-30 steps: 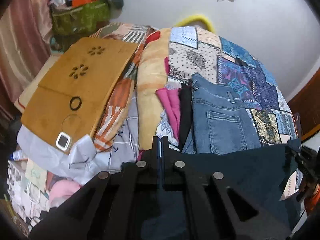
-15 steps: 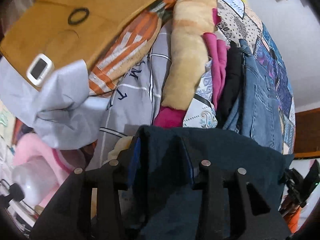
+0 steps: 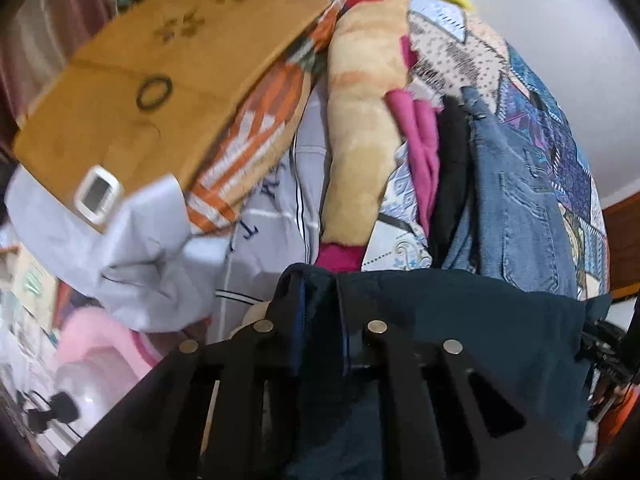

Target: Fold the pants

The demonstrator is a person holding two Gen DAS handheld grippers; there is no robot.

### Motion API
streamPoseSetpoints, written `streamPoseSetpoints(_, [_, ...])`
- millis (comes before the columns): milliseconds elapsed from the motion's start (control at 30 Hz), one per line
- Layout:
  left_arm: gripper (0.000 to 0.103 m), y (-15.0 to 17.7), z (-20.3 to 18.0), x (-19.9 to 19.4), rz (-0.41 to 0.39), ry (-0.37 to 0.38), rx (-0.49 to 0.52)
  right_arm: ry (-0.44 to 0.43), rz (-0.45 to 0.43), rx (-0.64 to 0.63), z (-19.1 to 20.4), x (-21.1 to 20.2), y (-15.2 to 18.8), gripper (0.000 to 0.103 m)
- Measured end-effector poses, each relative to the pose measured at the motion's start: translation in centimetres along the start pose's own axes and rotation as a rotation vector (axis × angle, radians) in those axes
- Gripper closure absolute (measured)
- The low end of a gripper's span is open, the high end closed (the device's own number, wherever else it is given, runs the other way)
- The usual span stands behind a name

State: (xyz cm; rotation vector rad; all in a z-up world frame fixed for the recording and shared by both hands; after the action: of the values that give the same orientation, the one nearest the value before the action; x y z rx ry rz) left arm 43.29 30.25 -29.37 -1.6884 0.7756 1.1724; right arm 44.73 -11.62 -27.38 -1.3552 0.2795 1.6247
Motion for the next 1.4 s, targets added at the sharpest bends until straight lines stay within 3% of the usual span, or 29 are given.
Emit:
streamPoseSetpoints(100, [0.090, 0.2, -0.8, -2.5, -0.081, -0.043, 0.057, 0.001, 0.005, -0.027, 0.3, -0.1, 0.1, 0.075])
streamPoseSetpoints(167, [0.090, 0.2, -1.3, -4.2, -0.146, -0.078, 0.079, 0.036, -0.011, -0.077, 1.2, 0.1, 0.3, 0.087])
streamPoseSetpoints(300, [0.091, -1.0, -2.1, -6.7, -0.230, -0.117, 0.071, 0.178, -0.037, -0.180, 3.0, 0.2, 0.1, 0.097])
streamPoseSetpoints(400, [0.091, -2.3, -2.4, -8.8, -0.279, -0.117, 0.043, 0.253, -0.139, -0.191, 3.4, -2.7, -1.2, 0.097])
streamPoseSetpoints(500, [0.091, -3.1, -2.7, -11.6, -0.341, -0.076, 0.046, 0.239, -0.272, -0.152, 3.9, -7.6, -2.3, 0.097])
streamPoseSetpoints(600, [0.091, -2.3, -3.3, -14.2, -0.405, -0.057, 0.072, 0.249, -0.333, -0.158, 5.5, -11.0, -2.1, 0.097])
streamPoseSetpoints(733, [0.091, 0.0, -3.4, -16.0, -0.407, -0.067, 0.089, 0.239, -0.337, -0.160, 7.5, -13.1, 0.1, 0.097])
streamPoseSetpoints(1200, [0.091, 11.4, -0.2, -20.8, -0.421, -0.110, 0.127, 0.143, -0.374, -0.088, 13.8, -14.9, 10.2, 0.097])
streamPoseSetpoints(1400, [0.092, 15.0, 2.3, -20.4, -0.384, -0.110, 0.062, 0.109, -0.383, -0.077, 16.4, -13.9, 14.1, 0.097])
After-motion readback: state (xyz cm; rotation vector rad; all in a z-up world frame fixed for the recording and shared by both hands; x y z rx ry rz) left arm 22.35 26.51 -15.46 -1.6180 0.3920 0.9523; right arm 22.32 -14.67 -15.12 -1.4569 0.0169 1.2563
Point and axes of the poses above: each gripper's, at about its wrist camera, not at the fingertips, and x roughly the way its jaws point, z to its left, y to its underside, the point moved 2 cm from there along x, roughly the way its jaws point, and after that the axes turned 6 degrees about -y, right-handed, at the moved point
